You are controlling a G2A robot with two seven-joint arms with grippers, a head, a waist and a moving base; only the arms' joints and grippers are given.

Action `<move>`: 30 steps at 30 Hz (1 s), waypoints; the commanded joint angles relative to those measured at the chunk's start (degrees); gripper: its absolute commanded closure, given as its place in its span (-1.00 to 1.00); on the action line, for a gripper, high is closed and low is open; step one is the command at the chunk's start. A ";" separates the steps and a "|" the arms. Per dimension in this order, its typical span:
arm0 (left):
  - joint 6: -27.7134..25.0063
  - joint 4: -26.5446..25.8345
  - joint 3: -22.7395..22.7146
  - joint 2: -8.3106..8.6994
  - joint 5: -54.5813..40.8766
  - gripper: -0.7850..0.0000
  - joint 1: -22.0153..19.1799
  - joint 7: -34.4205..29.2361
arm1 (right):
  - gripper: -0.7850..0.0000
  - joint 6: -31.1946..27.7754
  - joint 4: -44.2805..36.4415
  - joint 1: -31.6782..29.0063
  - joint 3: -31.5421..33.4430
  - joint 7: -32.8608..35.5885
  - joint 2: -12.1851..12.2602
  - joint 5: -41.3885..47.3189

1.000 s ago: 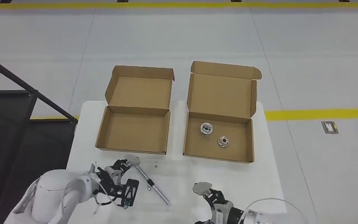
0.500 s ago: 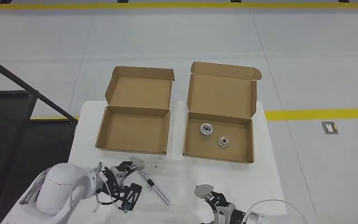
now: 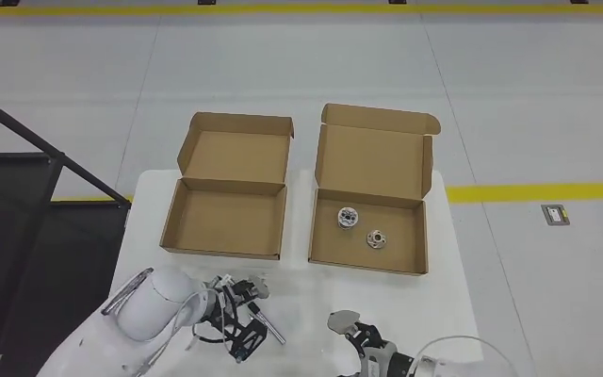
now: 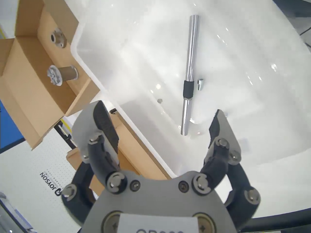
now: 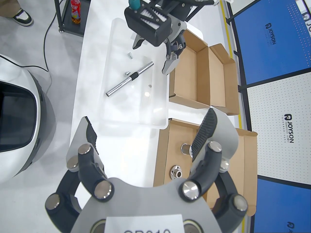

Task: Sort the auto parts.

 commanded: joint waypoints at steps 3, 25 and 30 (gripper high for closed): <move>0.00 5.47 7.69 -1.36 -2.47 -0.86 -6.64 -0.23 | -1.00 0.00 0.00 0.00 0.00 -0.01 0.00 -0.01; 0.00 21.94 38.61 -6.84 -28.34 -0.35 -28.90 -14.50 | -1.00 0.00 0.00 0.00 0.00 -0.01 0.00 -0.01; 0.00 21.99 40.41 -7.04 -32.74 -0.42 -30.08 -18.35 | -1.00 0.00 0.00 0.00 0.00 -0.01 0.00 -0.01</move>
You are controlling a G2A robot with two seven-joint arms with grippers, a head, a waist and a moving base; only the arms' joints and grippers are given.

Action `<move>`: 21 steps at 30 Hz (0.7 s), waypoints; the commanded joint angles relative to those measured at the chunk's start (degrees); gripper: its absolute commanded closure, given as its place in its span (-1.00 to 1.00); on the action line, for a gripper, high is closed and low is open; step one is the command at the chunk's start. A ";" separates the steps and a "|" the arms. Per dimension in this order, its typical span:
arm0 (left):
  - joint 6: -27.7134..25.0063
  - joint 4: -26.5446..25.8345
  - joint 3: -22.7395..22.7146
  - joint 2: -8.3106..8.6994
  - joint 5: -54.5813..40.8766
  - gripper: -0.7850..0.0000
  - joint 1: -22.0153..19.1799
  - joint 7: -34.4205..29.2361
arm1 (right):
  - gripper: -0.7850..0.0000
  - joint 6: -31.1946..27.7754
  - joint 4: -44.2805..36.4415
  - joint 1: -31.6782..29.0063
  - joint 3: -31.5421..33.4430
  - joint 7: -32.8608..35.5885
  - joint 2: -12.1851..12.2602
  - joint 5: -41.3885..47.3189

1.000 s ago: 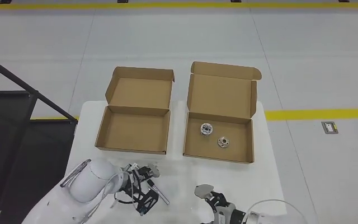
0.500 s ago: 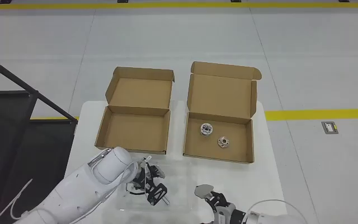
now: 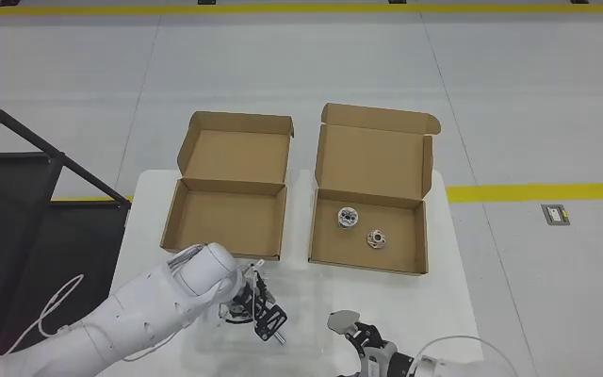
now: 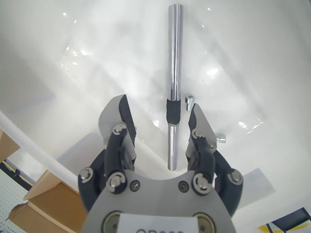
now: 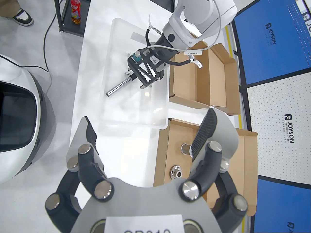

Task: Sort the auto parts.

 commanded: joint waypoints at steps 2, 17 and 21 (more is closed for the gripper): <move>0.00 -0.28 -0.11 0.04 -0.73 -0.23 0.60 -1.53 | -1.00 0.00 0.00 0.00 0.00 -0.01 0.00 -0.01; 0.00 1.19 -0.11 -0.12 -1.01 0.02 1.93 -4.49 | -1.00 0.00 0.00 0.00 0.00 -0.01 0.00 -0.01; 0.00 1.32 -0.11 -0.28 -1.93 0.04 1.93 -5.18 | -1.00 0.00 0.00 0.00 0.00 -0.01 0.00 -0.01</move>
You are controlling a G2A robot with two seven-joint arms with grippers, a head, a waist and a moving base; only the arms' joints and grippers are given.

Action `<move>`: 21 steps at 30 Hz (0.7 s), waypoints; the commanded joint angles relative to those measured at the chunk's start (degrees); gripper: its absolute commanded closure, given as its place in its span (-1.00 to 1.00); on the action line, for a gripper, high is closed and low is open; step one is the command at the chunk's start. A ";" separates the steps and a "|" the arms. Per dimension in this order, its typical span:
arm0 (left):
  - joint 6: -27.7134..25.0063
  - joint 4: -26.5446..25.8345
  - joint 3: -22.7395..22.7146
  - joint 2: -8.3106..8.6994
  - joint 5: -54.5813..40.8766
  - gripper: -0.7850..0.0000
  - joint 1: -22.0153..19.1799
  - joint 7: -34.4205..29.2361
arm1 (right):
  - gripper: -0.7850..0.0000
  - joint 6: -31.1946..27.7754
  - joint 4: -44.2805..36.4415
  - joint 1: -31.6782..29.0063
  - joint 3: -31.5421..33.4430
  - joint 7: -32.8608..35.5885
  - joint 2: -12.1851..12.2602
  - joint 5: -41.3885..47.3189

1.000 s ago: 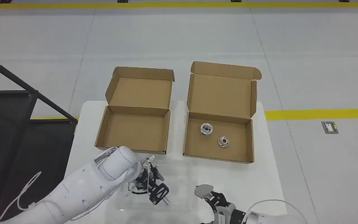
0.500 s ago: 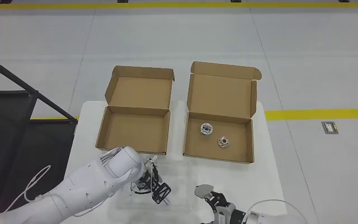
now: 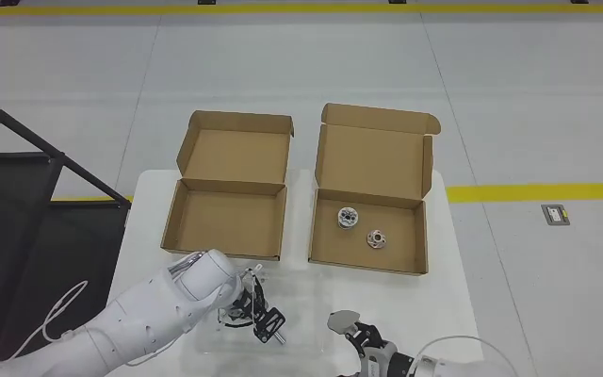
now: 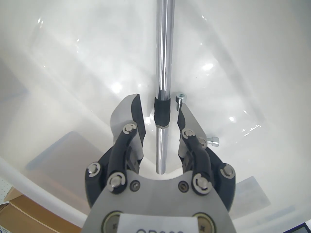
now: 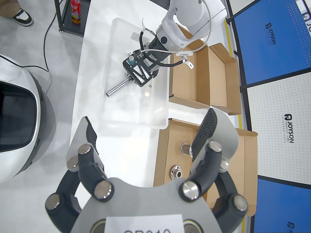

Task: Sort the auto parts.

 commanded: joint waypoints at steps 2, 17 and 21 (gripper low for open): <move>0.00 0.05 0.00 -0.10 -0.53 0.05 0.03 -0.50 | -1.00 0.00 0.00 0.00 0.00 -0.01 0.00 -0.01; 0.00 1.02 0.00 -0.26 -1.97 0.12 -0.13 -1.06 | -1.00 0.00 0.00 0.00 0.00 -0.01 0.00 -0.01; 0.00 1.01 0.00 -0.08 -2.15 0.12 -0.17 -1.14 | -1.00 0.00 0.00 0.00 0.00 -0.01 0.00 -0.01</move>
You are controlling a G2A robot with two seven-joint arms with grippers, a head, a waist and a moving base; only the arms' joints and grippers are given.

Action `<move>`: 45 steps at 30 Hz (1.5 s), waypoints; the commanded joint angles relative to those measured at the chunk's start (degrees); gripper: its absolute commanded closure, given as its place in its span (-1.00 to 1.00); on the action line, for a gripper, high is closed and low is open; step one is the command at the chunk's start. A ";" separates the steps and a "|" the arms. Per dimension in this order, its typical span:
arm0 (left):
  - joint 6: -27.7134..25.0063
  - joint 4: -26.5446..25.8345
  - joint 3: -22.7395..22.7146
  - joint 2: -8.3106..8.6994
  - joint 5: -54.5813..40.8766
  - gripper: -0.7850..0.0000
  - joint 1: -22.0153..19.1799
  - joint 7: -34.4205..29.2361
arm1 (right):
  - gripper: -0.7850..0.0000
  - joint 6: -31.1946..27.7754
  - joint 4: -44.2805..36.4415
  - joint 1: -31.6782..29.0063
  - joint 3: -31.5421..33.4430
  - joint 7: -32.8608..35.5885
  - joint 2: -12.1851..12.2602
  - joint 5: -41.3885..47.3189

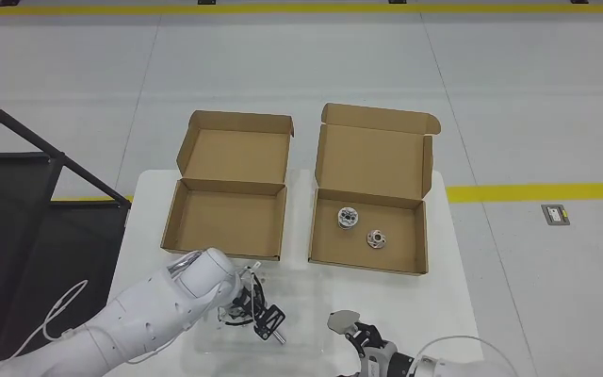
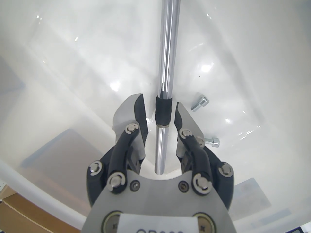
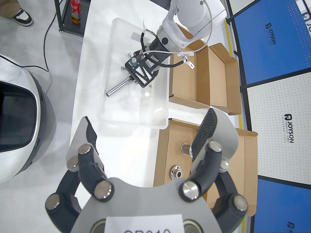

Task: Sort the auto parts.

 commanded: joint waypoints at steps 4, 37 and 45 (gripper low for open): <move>0.00 0.06 0.00 -0.01 0.11 0.15 0.44 -0.25 | -1.00 0.00 0.00 0.00 0.00 -0.01 0.00 -0.01; 0.00 -12.42 -1.11 5.08 -7.18 1.00 -4.98 -7.74 | -1.00 0.00 0.00 0.00 0.00 -0.01 0.00 -0.01; 0.00 -21.90 -11.41 14.02 -19.01 1.00 -4.41 -19.28 | -1.00 0.00 0.00 0.00 0.00 -0.01 0.00 -0.01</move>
